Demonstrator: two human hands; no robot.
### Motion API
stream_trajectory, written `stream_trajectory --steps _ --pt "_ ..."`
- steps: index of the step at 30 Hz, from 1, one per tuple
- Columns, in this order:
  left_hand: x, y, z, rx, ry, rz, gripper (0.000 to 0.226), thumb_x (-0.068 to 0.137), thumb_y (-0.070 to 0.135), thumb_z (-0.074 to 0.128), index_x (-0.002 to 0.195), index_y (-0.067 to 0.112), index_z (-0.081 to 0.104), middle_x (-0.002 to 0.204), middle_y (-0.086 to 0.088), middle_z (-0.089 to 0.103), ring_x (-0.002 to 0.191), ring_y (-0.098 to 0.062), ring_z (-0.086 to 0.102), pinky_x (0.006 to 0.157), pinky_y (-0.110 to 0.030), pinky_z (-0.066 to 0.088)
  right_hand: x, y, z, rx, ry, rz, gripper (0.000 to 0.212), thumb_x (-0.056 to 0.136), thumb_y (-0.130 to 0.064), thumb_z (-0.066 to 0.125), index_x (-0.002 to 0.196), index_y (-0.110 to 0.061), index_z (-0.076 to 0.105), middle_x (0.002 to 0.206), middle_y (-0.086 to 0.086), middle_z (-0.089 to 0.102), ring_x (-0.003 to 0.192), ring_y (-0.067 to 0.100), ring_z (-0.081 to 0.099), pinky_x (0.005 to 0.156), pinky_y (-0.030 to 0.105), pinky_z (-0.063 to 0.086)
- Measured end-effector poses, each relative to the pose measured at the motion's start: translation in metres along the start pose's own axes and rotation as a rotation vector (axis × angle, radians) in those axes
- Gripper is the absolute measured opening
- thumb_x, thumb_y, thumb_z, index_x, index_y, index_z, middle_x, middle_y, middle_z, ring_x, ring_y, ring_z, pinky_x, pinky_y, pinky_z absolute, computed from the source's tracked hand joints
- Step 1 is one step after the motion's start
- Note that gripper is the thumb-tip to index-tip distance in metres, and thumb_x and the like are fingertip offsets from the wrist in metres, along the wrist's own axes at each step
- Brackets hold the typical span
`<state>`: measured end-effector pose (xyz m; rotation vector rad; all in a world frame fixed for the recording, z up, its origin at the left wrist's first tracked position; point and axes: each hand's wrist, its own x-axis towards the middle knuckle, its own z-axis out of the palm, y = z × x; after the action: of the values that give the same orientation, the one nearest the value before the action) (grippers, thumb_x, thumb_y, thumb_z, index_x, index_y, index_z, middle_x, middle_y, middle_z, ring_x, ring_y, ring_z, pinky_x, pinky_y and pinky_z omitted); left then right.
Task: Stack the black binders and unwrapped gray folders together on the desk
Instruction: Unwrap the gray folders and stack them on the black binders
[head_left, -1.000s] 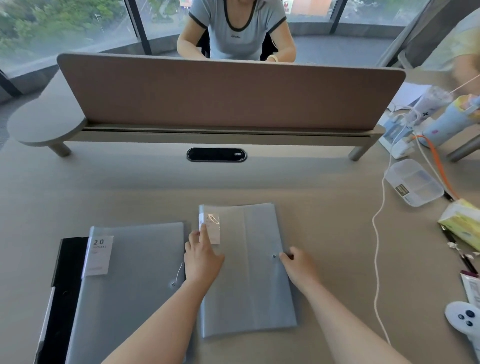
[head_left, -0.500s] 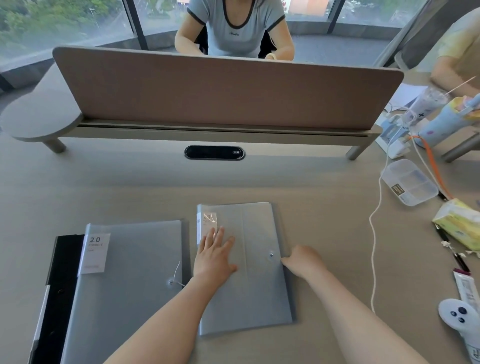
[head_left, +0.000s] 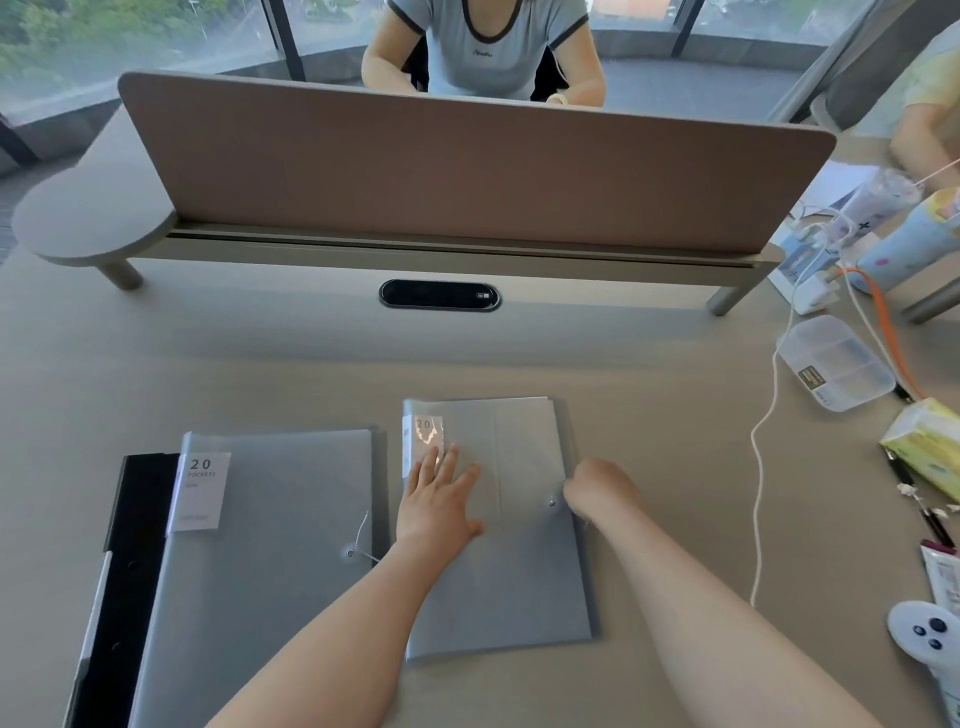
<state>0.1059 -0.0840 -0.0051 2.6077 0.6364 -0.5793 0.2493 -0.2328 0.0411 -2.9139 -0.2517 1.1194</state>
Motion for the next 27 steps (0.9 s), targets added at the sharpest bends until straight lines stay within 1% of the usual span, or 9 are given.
stream_trajectory --steps 2,5,8,12,18,20,22,25,27 --pt "0.0 0.0 0.001 0.003 -0.001 0.0 0.082 0.089 0.048 0.063 0.157 0.036 0.018 0.17 0.0 -0.005 0.156 -0.026 -0.011 0.127 -0.041 -0.004 0.001 -0.007 0.005 -0.019 0.058 -0.022 0.025 0.087 -0.018 0.052 0.106 -0.01 0.066 0.109 0.011 0.069 0.102 0.03 0.066 0.076 0.03 0.046" --pt "0.001 -0.001 0.002 0.003 0.0 -0.002 0.082 0.09 0.049 0.062 0.157 0.036 0.018 0.17 0.0 -0.006 0.156 -0.025 -0.011 0.127 -0.041 -0.004 0.001 -0.018 0.014 -0.064 0.134 -0.081 0.027 0.091 -0.018 0.049 0.112 -0.01 0.064 0.115 0.012 0.068 0.106 0.03 0.065 0.08 0.031 0.048" --pt "0.001 -0.001 0.002 0.006 -0.001 -0.005 0.083 0.09 0.049 0.063 0.157 0.036 0.017 0.17 0.0 -0.006 0.156 -0.025 -0.011 0.127 -0.042 -0.003 -0.002 -0.027 0.022 -0.129 0.145 -0.163 0.026 0.094 -0.018 0.049 0.112 -0.007 0.065 0.116 0.015 0.068 0.108 0.033 0.065 0.084 0.033 0.05" --pt "0.001 0.0 0.001 0.009 0.002 -0.007 0.083 0.089 0.048 0.064 0.157 0.037 0.018 0.17 0.001 -0.005 0.156 -0.026 -0.01 0.127 -0.041 -0.004 -0.009 -0.03 0.032 -0.222 0.112 -0.265 0.025 0.091 -0.012 0.048 0.108 -0.007 0.066 0.114 0.014 0.068 0.105 0.033 0.065 0.082 0.034 0.05" --pt "0.001 0.002 0.001 0.02 0.005 -0.021 0.083 0.089 0.047 0.066 0.157 0.037 0.018 0.17 0.001 -0.004 0.156 -0.025 -0.009 0.126 -0.041 -0.003 -0.02 -0.012 0.048 -0.222 0.136 -0.314 0.026 0.091 -0.015 0.045 0.106 -0.008 0.065 0.114 0.015 0.067 0.106 0.034 0.064 0.083 0.034 0.05" --pt "0.001 0.002 0.0 0.026 0.003 -0.023 0.083 0.089 0.046 0.066 0.157 0.037 0.019 0.17 0.001 -0.004 0.156 -0.025 -0.009 0.126 -0.041 -0.003 -0.021 -0.003 0.05 -0.192 0.132 -0.327 0.025 0.092 -0.017 0.044 0.103 -0.009 0.065 0.113 0.015 0.067 0.105 0.034 0.064 0.079 0.033 0.048" --pt "0.0 0.003 0.0 0.026 0.005 -0.028 0.083 0.089 0.046 0.066 0.156 0.038 0.019 0.17 0.001 -0.003 0.156 -0.026 -0.009 0.126 -0.041 -0.002 -0.021 0.006 0.048 -0.163 0.117 -0.333 0.023 0.092 -0.02 0.042 0.093 -0.013 0.064 0.107 0.016 0.068 0.099 0.034 0.064 0.07 0.032 0.042" --pt "0.001 0.004 0.0 0.029 0.003 -0.033 0.083 0.089 0.046 0.066 0.156 0.038 0.019 0.17 0.001 -0.003 0.156 -0.025 -0.009 0.127 -0.041 -0.002 -0.019 0.022 0.042 -0.104 0.11 -0.314 0.026 0.093 -0.023 0.039 0.07 -0.018 0.052 0.092 0.014 0.067 0.078 0.032 0.055 0.063 0.031 0.035" --pt "0.001 0.004 0.0 0.027 0.001 -0.037 0.083 0.089 0.046 0.066 0.157 0.038 0.019 0.17 0.001 -0.003 0.156 -0.025 -0.009 0.127 -0.041 -0.002 -0.018 0.029 0.036 -0.072 0.093 -0.293 0.034 0.095 -0.025 0.038 0.062 -0.019 0.044 0.079 0.009 0.058 0.074 0.029 0.049 0.062 0.031 0.035"
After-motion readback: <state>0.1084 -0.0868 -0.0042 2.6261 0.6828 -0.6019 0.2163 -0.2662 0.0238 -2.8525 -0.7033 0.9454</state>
